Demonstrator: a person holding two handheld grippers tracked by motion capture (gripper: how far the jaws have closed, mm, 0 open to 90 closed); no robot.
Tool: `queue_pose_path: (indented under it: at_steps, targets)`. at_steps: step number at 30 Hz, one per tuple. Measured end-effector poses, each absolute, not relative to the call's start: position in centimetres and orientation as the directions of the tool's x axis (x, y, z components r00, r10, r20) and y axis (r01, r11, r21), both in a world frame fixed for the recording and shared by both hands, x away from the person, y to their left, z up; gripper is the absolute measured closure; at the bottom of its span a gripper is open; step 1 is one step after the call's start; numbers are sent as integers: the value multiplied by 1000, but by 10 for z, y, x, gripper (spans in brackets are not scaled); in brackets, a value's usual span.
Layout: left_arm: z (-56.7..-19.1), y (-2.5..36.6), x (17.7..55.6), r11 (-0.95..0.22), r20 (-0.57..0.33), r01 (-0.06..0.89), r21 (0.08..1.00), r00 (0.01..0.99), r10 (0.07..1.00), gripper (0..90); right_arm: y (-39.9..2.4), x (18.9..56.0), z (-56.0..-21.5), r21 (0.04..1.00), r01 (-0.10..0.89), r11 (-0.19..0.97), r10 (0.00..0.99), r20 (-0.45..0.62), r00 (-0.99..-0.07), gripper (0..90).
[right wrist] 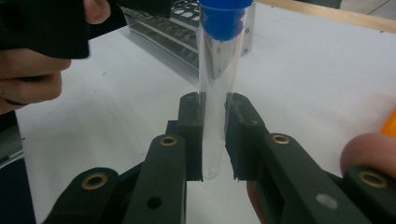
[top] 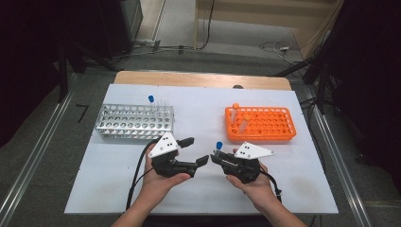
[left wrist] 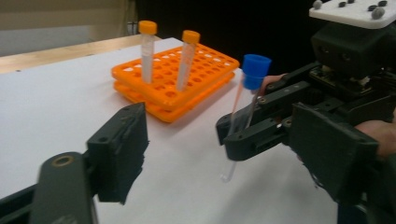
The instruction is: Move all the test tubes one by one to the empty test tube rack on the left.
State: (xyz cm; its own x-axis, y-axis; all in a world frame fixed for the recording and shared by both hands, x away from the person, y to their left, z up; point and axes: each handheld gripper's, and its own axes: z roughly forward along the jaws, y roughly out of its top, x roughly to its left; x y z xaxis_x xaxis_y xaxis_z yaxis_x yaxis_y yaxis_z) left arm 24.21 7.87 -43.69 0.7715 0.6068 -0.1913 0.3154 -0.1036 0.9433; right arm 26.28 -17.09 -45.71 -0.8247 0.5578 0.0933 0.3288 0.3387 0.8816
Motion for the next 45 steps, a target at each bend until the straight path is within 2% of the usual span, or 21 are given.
queue_pose_path:
  at_steps: [15,21,26,33,40,42,45]
  targets:
    - [-441,63,243,-152,-198,320,935,827,526,592,-151,250,-459,876,303,376,491,89,-867,750]
    - [-441,62,243,-167,-187,312,935,836,516,703,-148,248,-459,872,299,386,476,89,-875,750]
    - [-442,62,242,-186,-160,301,935,829,535,752,-148,248,-460,869,304,390,473,95,-876,749]
    - [-441,63,243,-187,-150,295,937,823,547,762,-149,249,-461,875,299,382,468,96,-879,733]
    - [-439,71,244,-172,-155,299,939,812,563,762,-158,254,-458,887,299,352,462,114,-879,603]
    - [-439,73,245,-169,-157,300,939,809,566,762,-161,255,-458,891,297,343,468,112,-876,542]
    - [-438,77,246,-164,-156,300,940,803,576,762,-168,258,-457,896,288,337,468,106,-877,400]
